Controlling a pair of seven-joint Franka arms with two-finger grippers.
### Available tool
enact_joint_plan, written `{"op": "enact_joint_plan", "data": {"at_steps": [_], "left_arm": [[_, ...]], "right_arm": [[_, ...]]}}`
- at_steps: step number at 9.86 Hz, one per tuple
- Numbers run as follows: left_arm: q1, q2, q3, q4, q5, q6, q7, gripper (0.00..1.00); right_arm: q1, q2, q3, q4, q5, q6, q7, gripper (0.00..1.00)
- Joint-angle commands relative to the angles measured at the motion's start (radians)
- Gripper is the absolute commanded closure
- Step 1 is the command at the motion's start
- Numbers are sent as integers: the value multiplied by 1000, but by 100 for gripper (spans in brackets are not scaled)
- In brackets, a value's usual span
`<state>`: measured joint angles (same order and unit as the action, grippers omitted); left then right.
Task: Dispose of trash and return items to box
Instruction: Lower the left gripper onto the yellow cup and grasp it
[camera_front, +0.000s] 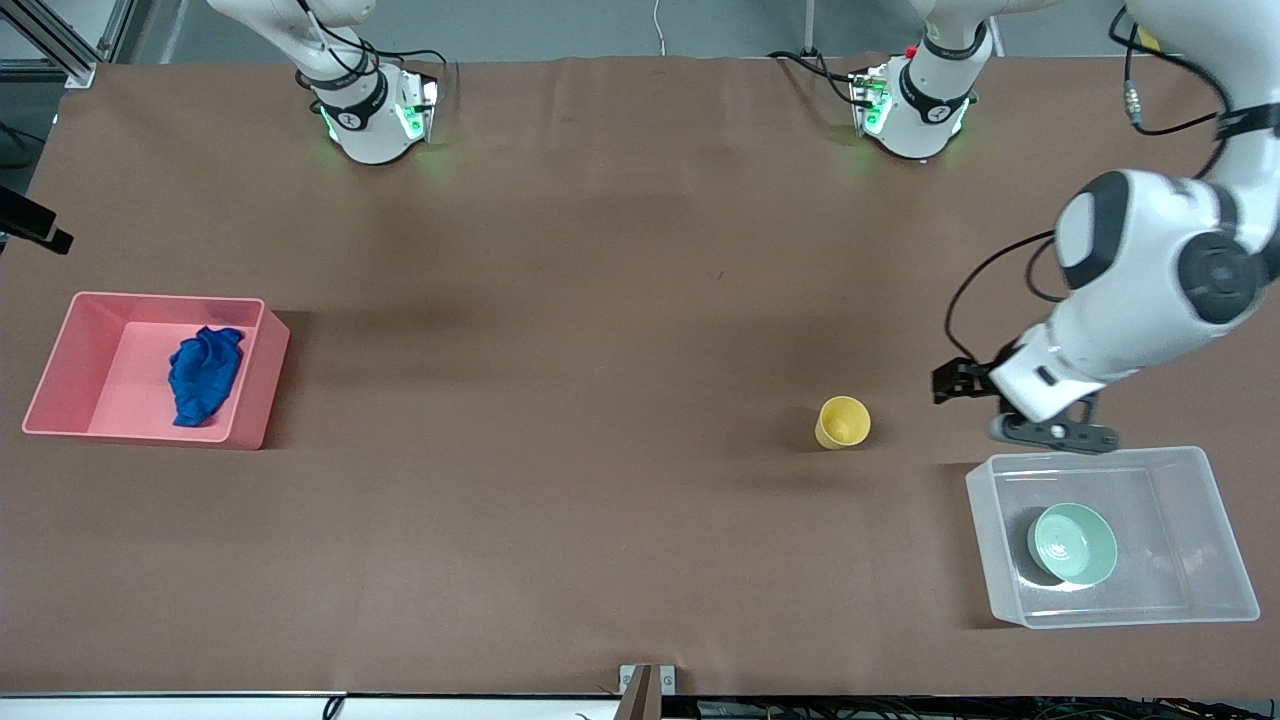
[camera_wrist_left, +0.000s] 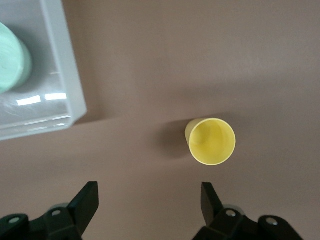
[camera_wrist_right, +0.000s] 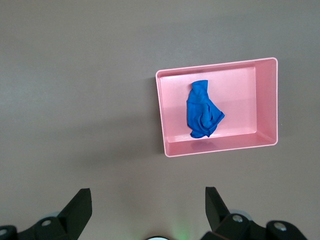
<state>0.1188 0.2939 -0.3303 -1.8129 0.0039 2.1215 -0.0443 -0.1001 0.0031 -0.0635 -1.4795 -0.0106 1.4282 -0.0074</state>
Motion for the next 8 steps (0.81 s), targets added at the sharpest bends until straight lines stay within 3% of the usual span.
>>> {"op": "enact_joint_plan", "data": {"at_steps": [1,7,8], "left_arm": [[-31,51,-3,-120,-2,168,-22,11],[-97,250,-1,-76,138,301,-150,17],[-119,273,-1,-66,181,302,-184,24]], "right_arm": [[-1,-22,5,-19,-9,8,-5,0],[-3,-20,5,-18,-8,9,-5,0],[-3,-20,5,-18,-8,8,-5,0]]}}
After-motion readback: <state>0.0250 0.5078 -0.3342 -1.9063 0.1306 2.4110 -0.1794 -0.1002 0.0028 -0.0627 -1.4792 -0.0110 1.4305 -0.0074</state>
